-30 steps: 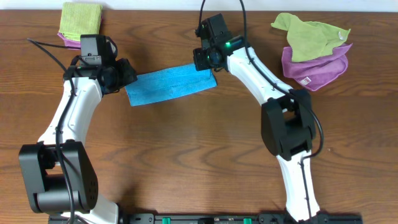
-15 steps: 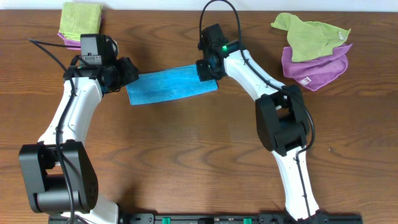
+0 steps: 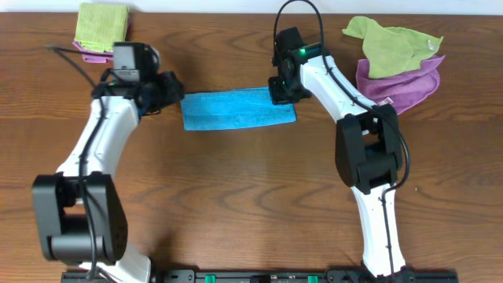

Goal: Fold the cloth

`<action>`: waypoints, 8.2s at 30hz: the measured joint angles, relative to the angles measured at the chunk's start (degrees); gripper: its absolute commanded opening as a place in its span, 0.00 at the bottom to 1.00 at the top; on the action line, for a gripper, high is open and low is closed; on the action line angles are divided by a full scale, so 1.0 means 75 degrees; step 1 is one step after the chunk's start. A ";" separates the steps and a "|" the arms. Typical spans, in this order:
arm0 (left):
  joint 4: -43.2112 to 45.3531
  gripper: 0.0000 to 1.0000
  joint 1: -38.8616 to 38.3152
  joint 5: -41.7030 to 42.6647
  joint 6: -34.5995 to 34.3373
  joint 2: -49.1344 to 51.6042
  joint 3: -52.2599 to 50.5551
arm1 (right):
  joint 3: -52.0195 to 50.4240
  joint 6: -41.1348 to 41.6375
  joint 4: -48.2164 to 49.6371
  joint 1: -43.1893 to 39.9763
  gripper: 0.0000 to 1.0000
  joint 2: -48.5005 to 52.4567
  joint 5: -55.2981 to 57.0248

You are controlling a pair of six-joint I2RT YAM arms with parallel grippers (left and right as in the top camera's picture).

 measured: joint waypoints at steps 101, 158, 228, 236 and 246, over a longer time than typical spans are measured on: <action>-0.1542 0.06 -0.1274 -0.1900 0.0096 -0.3083 0.0807 | 0.2760 0.0350 -0.3660 -0.1647 0.02 -0.0245 0.0265; -0.2151 0.19 -0.1274 -0.2238 0.0041 -0.5703 0.0801 | 0.2311 -0.0006 -0.2503 0.1574 0.84 -0.0294 0.1326; 0.4718 0.95 -0.1801 0.3185 -0.2946 0.0810 -0.2795 | 0.2279 -0.0399 -0.1215 -0.0595 0.01 0.1215 -0.1078; 0.5330 0.96 -0.1807 0.3316 -0.3480 0.1172 -0.2783 | 0.2279 -0.0350 -0.1550 -0.0111 0.01 0.1215 -0.1378; 0.5455 0.15 -0.1985 0.3156 -0.3876 0.1478 -0.2771 | 0.2279 -0.0344 -0.1690 0.0000 0.01 0.1215 -0.1702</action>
